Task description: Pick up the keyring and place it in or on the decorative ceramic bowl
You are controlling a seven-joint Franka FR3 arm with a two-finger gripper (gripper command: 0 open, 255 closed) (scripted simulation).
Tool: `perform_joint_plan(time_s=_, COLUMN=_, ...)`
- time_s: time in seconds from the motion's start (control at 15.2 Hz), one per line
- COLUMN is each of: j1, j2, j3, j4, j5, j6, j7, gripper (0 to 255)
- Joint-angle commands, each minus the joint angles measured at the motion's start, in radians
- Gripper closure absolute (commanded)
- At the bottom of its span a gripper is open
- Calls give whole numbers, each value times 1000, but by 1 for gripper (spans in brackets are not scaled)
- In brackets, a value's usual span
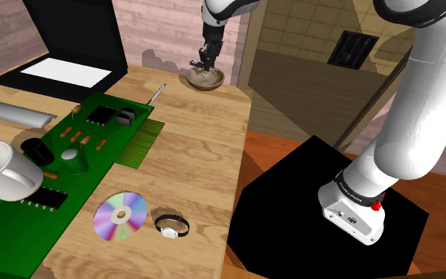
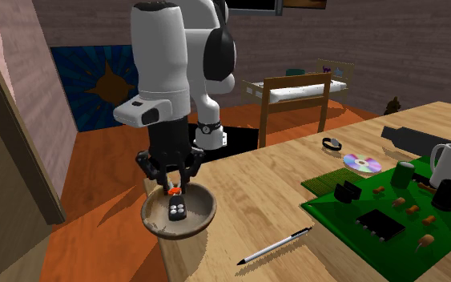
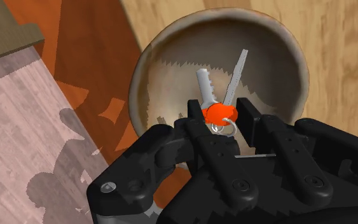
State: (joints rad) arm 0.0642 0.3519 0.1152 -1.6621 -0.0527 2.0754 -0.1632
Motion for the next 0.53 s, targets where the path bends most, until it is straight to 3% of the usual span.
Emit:
perform_joint_plan(time_s=0.0, j1=0, j2=10, j3=-1, j4=-15, j5=-2, j6=25, j7=1, gripper=255)
perform_joint_plan(time_s=0.46, j1=1, j2=20, j3=-1, j4=-30, j5=-4, j6=51, j7=3, gripper=255)
